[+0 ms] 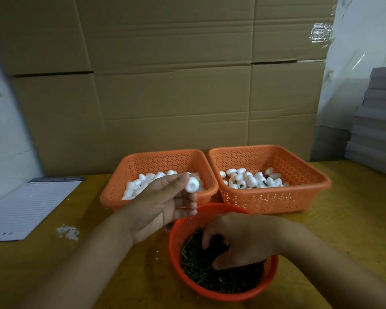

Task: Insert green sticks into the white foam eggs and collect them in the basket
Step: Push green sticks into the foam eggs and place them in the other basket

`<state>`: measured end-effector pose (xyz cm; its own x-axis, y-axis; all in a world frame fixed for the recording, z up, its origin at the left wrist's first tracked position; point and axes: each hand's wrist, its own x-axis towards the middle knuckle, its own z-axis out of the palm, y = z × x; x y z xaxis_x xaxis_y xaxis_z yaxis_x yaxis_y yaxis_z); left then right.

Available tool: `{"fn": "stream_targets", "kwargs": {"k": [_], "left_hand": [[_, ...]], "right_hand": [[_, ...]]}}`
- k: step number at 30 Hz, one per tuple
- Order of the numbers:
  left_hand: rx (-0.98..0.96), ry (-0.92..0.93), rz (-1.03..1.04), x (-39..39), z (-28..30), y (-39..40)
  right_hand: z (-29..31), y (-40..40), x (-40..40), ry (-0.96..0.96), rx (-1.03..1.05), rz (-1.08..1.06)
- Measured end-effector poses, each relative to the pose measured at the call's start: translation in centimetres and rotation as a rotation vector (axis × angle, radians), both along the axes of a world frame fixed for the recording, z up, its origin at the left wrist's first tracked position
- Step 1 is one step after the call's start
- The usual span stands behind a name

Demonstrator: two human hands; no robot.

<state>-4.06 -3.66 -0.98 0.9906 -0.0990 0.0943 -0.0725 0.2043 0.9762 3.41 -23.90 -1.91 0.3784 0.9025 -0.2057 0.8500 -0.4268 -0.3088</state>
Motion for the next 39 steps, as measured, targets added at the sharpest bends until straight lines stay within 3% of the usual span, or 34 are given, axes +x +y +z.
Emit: {"fn": "stream_targets", "kwargs": {"k": [7,19,39], "left_hand": [[-0.074,0.006,-0.045,-0.4,0.2,-0.3],[0.033,-0.002,0.034,-0.6,0.0,-0.4],[0.02,-0.04,0.071,-0.2,-0.2,-0.2]], "right_hand": [[0.2,-0.3,0.1,0.019,0.006,0.019],[0.1,-0.1,0.2,0.03,0.034,0.012],[-0.4,0.4,0.9,-0.011,0.413,-0.148]]}}
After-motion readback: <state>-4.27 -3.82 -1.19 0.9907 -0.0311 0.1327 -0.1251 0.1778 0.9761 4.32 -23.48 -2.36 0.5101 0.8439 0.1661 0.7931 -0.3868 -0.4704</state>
